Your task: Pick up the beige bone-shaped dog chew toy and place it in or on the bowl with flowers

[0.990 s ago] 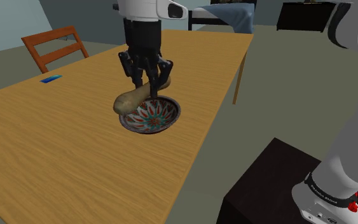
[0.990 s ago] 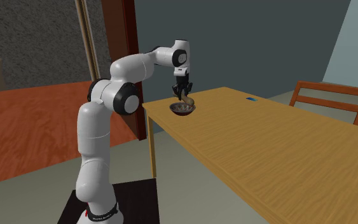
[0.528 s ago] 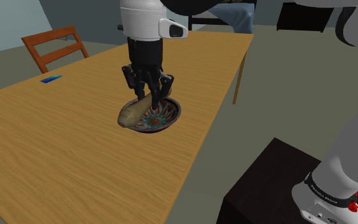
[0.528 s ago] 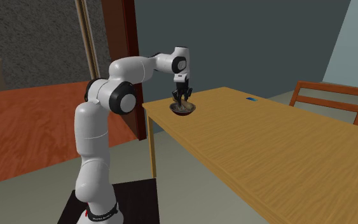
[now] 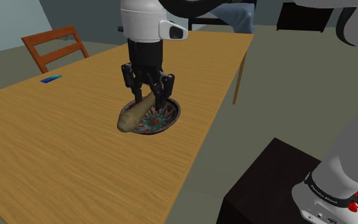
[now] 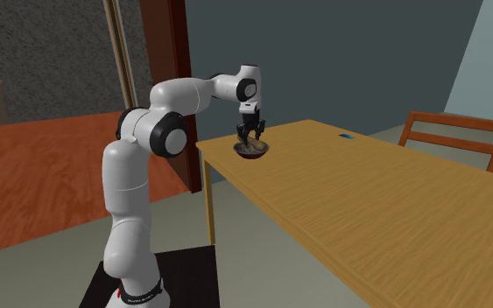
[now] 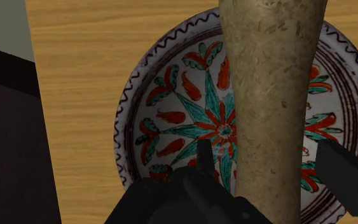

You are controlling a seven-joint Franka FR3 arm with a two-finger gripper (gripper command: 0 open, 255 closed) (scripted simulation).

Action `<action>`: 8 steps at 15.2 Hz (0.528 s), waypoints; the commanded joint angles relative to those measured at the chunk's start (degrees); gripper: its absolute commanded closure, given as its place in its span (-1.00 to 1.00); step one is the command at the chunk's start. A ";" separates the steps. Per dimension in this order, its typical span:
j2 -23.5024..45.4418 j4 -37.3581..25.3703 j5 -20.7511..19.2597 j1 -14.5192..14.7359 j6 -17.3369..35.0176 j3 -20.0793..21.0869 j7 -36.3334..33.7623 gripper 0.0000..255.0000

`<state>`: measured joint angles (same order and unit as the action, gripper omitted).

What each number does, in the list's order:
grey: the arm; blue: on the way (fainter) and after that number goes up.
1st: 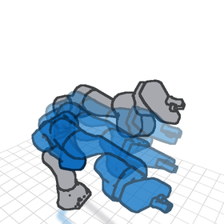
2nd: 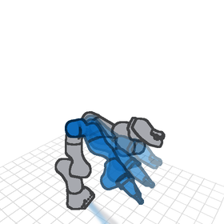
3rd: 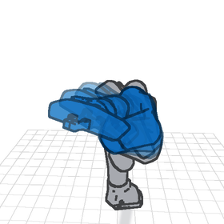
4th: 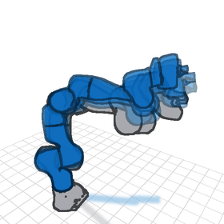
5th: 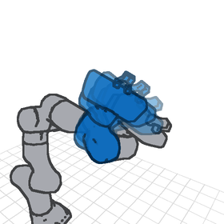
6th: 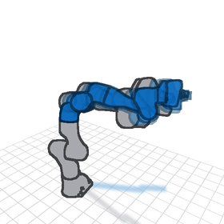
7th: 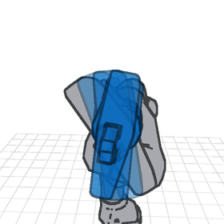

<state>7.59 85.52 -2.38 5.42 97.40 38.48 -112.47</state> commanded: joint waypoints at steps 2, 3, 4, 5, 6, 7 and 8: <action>0.00 0.04 0.01 -0.01 -0.02 -0.01 0.00 -1.00; 0.00 0.03 0.00 -0.01 -0.02 -0.01 0.00 -1.00; 0.01 0.03 0.00 -0.01 -0.02 -0.01 0.00 -1.00; 0.04 0.00 -0.02 -0.01 -0.02 -0.01 0.00 -1.00; 0.38 -2.31 -0.25 0.17 -2.06 0.04 -0.12 -1.00; 0.84 -4.79 -0.56 0.41 -4.16 0.12 -0.29 -1.00; 1.45 -7.44 -0.98 0.73 -6.33 0.20 -0.51 -1.00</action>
<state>8.44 80.55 -2.99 5.98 93.13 38.69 -113.00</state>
